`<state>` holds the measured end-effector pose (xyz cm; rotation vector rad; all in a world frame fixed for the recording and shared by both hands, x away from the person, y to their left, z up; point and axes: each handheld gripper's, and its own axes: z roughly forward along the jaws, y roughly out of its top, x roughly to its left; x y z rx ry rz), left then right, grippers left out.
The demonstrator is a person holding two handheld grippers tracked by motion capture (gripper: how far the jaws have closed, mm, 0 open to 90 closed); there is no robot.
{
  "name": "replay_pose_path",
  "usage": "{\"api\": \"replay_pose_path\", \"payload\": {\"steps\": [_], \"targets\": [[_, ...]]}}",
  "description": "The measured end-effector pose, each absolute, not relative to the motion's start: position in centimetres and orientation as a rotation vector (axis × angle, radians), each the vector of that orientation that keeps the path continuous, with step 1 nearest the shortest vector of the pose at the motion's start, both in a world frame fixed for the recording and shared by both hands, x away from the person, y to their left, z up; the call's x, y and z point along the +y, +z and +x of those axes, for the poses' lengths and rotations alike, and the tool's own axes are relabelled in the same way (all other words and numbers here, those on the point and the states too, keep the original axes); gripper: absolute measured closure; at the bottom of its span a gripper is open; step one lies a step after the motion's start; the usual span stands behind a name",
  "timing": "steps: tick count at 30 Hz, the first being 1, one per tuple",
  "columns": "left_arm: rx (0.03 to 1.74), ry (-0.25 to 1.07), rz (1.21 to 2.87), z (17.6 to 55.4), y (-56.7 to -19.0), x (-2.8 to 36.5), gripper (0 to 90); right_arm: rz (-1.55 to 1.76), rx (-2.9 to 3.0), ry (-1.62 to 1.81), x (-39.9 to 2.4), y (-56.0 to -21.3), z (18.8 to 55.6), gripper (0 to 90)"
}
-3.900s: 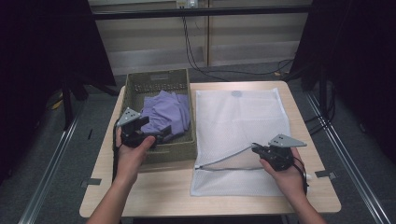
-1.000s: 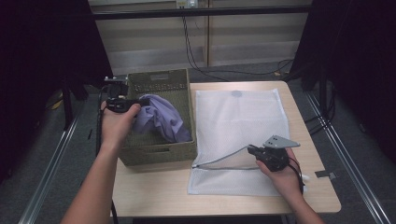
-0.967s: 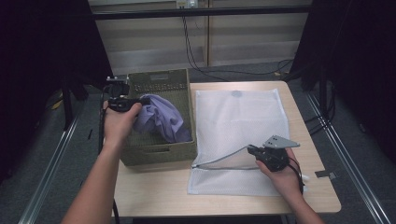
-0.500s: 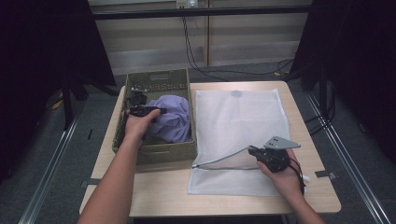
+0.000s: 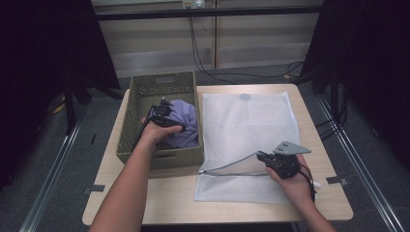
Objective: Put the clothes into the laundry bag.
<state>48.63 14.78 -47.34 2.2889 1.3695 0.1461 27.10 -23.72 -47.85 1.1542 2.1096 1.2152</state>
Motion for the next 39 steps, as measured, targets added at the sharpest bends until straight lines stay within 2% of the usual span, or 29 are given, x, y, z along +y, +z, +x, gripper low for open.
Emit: {"api": "replay_pose_path", "payload": {"steps": [5, 10, 14, 17, 19, 22, 26, 32, 35, 39], "targets": [[1.304, 0.231, 2.413, 48.2, -47.8, 13.9, 2.1, 1.156, 2.112, 1.21, -23.9, -47.9, 27.1, 88.2], [1.317, 0.324, 2.471, 48.1, -47.4, 13.5, 27.6, 1.164, 2.115, 1.211, -23.8, -48.0, 27.1, 88.2], [1.312, 0.328, 2.458, 48.1, -46.9, 13.9, 56.0, 1.169, 2.115, 1.214, -23.9, -48.0, 27.1, 88.3], [1.332, 0.306, 2.436, 48.3, -46.6, 14.5, 69.5, 1.163, 2.119, 1.21, -23.8, -48.0, 27.1, 88.3], [1.357, 0.285, 2.406, 48.4, -46.3, 14.7, 75.3, 1.166, 2.119, 1.215, -23.9, -48.0, 27.2, 88.3], [1.347, 0.299, 2.401, 48.5, -45.9, 14.9, 77.2, 1.162, 2.118, 1.222, -24.0, -48.0, 27.2, 88.4], [1.401, 0.274, 2.189, 48.3, -44.4, 16.2, 77.9, 1.166, 2.124, 1.217, -24.0, -48.1, 27.3, 88.5], [1.398, 0.341, 2.067, 47.8, -42.6, 17.7, 78.6, 1.167, 2.114, 1.222, -23.9, -47.9, 27.2, 88.6], [1.367, 0.375, 1.932, 47.0, -41.3, 18.8, 78.7, 1.166, 2.113, 1.219, -23.9, -48.0, 27.2, 88.5], [1.302, 0.449, 1.839, 46.0, -40.3, 19.8, 78.7, 1.163, 2.109, 1.221, -23.8, -48.0, 27.2, 88.6]]}}
